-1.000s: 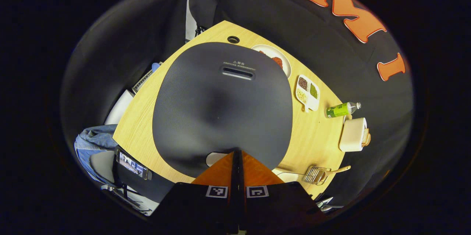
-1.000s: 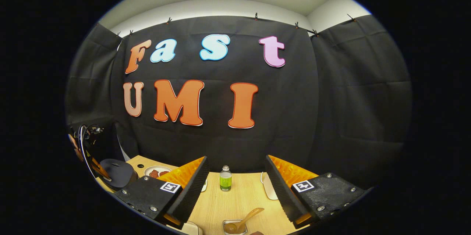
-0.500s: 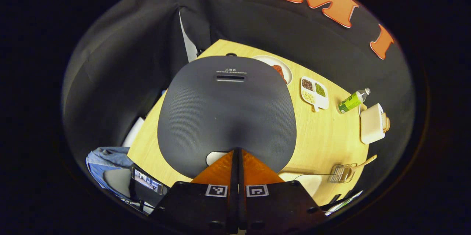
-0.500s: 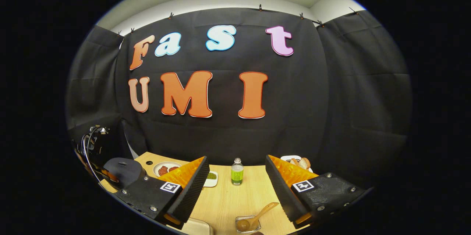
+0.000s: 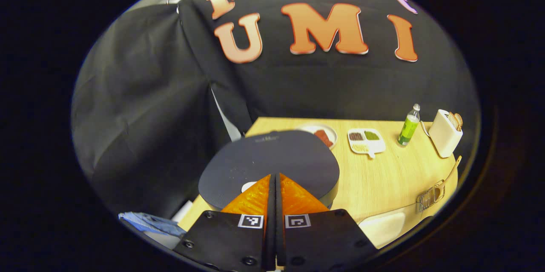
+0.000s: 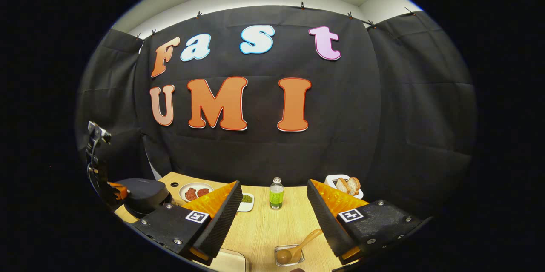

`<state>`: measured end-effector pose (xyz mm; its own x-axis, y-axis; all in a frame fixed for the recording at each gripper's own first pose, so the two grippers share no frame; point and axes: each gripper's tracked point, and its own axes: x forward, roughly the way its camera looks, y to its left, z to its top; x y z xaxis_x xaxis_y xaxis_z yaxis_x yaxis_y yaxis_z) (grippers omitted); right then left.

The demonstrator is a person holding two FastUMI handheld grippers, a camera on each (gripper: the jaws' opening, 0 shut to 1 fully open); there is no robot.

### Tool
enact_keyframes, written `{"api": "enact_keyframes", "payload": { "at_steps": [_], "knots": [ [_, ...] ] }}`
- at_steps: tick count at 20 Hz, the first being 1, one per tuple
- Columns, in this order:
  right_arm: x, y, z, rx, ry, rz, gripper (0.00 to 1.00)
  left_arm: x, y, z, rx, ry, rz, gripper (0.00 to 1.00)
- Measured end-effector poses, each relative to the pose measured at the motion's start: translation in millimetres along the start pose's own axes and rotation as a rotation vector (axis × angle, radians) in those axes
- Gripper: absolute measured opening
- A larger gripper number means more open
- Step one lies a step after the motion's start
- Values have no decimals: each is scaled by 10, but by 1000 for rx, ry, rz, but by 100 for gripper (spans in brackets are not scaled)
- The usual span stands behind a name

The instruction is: Close the left gripper, press the button to open the rice cooker; take a wooden spoon from the chopstick holder with the right hand, scoop a spoonful of rice and pour it into the rice cooker, then put the wooden spoon back into the chopstick holder.

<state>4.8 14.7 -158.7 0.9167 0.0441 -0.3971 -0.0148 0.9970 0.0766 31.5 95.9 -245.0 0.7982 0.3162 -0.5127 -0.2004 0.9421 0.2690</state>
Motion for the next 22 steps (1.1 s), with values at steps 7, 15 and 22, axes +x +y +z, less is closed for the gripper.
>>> {"api": "enact_keyframes", "payload": {
  "at_steps": [7, 15, 22],
  "knots": [
    [-24, -165, -178, 17, 33, -16, 95, -518, -110, 882, -100, -211, -79, 2],
    [53, -317, -522, 40, 102, -20, 95, -1094, -288, 1408, -96, -430, -134, 42],
    [158, -485, -777, 73, 152, -38, 95, -1305, -329, 1446, -62, -510, -94, 100]
  ]
}}
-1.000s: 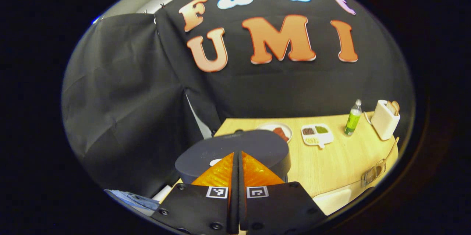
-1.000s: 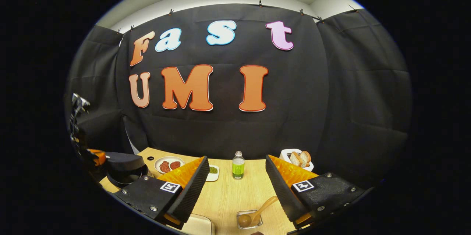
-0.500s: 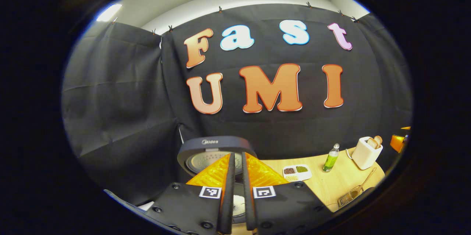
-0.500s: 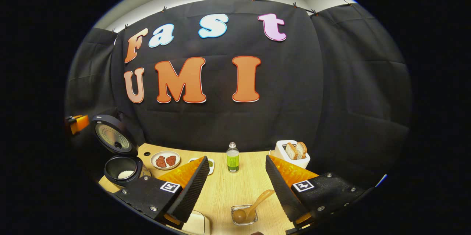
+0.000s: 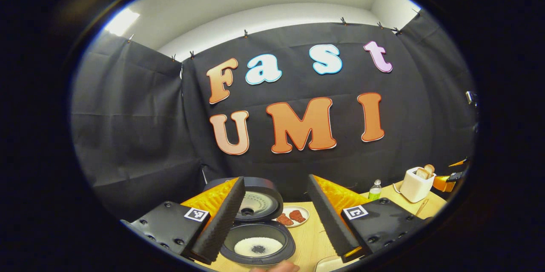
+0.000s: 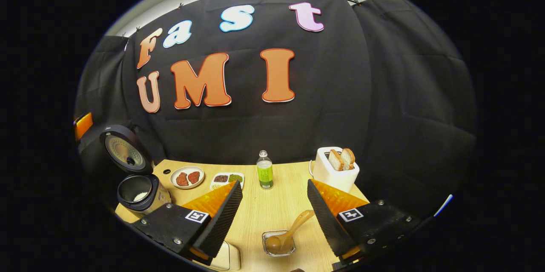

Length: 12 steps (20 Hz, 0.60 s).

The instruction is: Close the left gripper, press the button to open the rice cooker; take a wooden spoon from the chopstick holder with the right hand, scoop a spoonful of rice and pour it into the rice cooker, then put the wooden spoon back into the chopstick holder.

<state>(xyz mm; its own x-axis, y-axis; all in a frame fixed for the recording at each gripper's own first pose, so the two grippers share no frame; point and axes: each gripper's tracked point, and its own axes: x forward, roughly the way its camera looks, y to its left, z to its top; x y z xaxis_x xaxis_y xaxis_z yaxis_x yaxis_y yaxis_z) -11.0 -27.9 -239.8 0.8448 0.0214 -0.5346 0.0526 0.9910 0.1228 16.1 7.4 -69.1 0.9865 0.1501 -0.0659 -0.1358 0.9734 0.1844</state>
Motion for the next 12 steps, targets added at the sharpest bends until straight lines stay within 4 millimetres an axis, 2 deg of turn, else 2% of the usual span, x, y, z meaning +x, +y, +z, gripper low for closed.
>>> {"api": "enact_keyframes", "payload": {
  "at_steps": [3, 8, 12],
  "knots": [
    [75, -81, -114, 9, 25, -6, 95, -20, -47, -21, 2, -10, 3, 93],
    [201, -214, -294, 16, 62, -16, 95, -60, -105, -53, 25, -11, 14, 97],
    [335, -377, -540, 19, 115, -33, 95, -82, -119, -128, 38, 3, 32, 99]
  ]
}}
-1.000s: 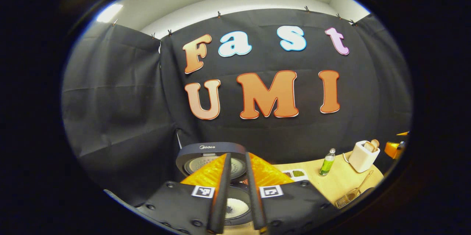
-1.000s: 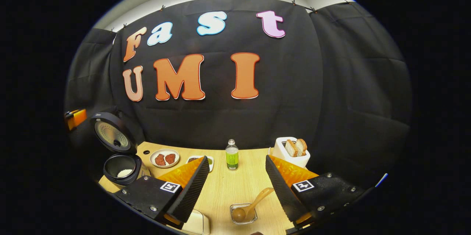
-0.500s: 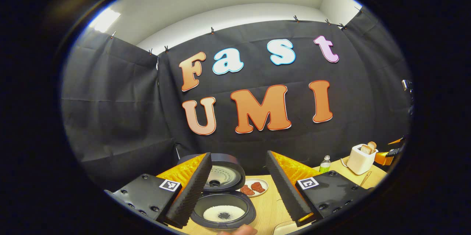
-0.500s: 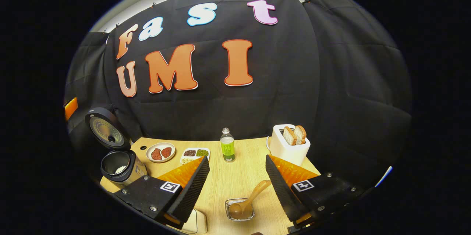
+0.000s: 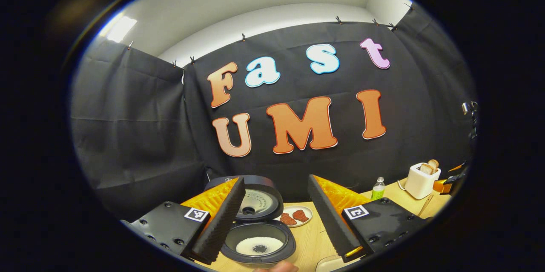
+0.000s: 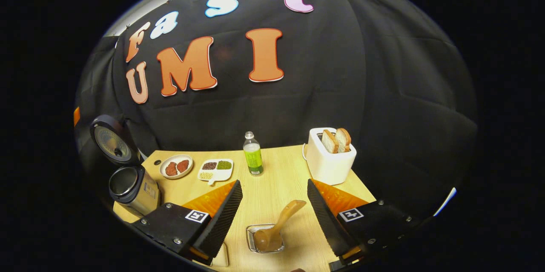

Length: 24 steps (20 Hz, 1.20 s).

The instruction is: Close the left gripper, press the button to open the rice cooker; take a wooden spoon from the chopstick holder with the right hand, scoop a spoonful of rice and pour it into the rice cooker, then put the wooden spoon back into the chopstick holder.

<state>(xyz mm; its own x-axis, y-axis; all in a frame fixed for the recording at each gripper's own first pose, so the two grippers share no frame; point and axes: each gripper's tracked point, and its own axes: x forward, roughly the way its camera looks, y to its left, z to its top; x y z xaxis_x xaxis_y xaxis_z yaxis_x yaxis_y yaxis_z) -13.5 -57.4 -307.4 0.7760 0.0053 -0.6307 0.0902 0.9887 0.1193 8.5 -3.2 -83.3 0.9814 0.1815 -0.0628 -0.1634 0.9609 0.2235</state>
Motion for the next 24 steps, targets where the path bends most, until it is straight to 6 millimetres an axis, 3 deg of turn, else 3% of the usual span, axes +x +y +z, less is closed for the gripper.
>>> {"api": "enact_keyframes", "payload": {
  "at_steps": [1, 5, 11, 12, 13, 14, 16, 17, 24],
  "knots": [
    [47, -48, -59, 1, 16, -5, 95, -8, 3, -18, 4, 8, 6, 93],
    [222, -226, -370, 2, 92, -24, 95, -37, 8, -83, 16, 25, 27, 93],
    [547, -257, -804, 39, 226, 2, 93, -124, 58, -114, 45, 47, 60, 93],
    [608, -264, -879, 63, 247, 4, 89, -137, 66, -128, 51, 51, 67, 93],
    [678, -243, -948, 92, 270, 12, 84, -144, 69, -135, 54, 55, 71, 100],
    [717, -207, -1024, 122, 294, 21, 74, -159, 78, -135, 56, 57, 75, 93],
    [762, -148, -1133, 176, 340, 48, 62, -187, 133, -142, 58, 58, 91, 93],
    [794, -125, -1158, 187, 355, 58, 59, -193, 157, -155, 56, 62, 100, 100],
    [895, -2, -1316, 228, 451, 113, 37, -205, 138, -197, 39, 82, 101, 100]
  ]
}}
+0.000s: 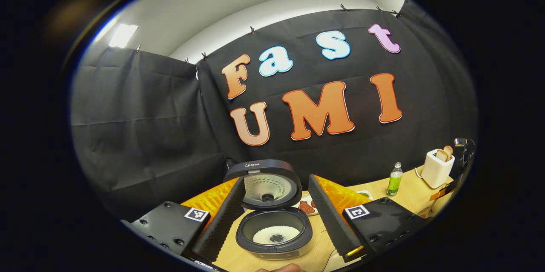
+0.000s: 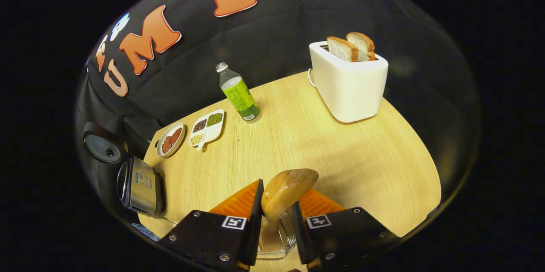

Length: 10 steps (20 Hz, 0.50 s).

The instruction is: Close the left gripper, press the button to open the rice cooker; take a wooden spoon from the chopstick holder with the right hand, scoop a spoonful of rice and pour it into the rice cooker, then put the wooden spoon back into the chopstick holder.

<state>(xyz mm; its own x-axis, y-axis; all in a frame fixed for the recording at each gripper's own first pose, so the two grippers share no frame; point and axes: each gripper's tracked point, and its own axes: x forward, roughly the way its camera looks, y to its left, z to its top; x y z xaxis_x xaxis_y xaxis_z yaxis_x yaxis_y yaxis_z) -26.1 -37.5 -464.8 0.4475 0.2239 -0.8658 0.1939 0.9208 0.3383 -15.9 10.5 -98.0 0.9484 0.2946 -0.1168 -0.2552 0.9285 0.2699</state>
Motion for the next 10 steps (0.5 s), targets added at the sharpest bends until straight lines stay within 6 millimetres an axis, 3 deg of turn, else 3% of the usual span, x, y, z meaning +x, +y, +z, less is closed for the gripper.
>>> {"api": "enact_keyframes", "payload": {
  "at_steps": [4, 10],
  "knots": [
    [-15, 43, -42, 59, 22, 11, 27, 12, -21, 4, -7, -2, -14, 99],
    [-201, 11, -89, 67, -12, -29, 24, 28, -57, 1, -12, -15, -40, 99]
  ]
}}
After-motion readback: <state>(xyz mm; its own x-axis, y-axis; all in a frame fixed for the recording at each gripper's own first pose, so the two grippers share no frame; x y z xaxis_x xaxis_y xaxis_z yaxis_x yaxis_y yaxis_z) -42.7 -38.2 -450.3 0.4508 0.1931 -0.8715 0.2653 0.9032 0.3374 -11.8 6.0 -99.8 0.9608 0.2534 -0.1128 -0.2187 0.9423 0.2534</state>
